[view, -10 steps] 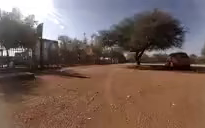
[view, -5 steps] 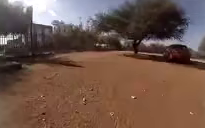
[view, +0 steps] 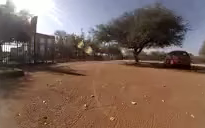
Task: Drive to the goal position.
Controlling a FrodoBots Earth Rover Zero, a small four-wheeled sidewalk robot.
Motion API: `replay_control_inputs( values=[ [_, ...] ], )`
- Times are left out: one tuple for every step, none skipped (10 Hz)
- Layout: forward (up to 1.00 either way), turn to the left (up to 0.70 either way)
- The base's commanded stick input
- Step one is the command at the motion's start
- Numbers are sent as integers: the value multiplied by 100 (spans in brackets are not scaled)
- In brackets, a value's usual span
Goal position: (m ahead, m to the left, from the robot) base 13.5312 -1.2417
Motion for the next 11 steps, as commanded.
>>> replay_control_inputs(
  values=[
    [100,0],
    [100,0],
    [100,0],
    [100,0],
    [100,0],
    [0,0],
    [0,0],
    [100,0],
    [100,0],
    [100,0],
    [100,0]
  ],
)
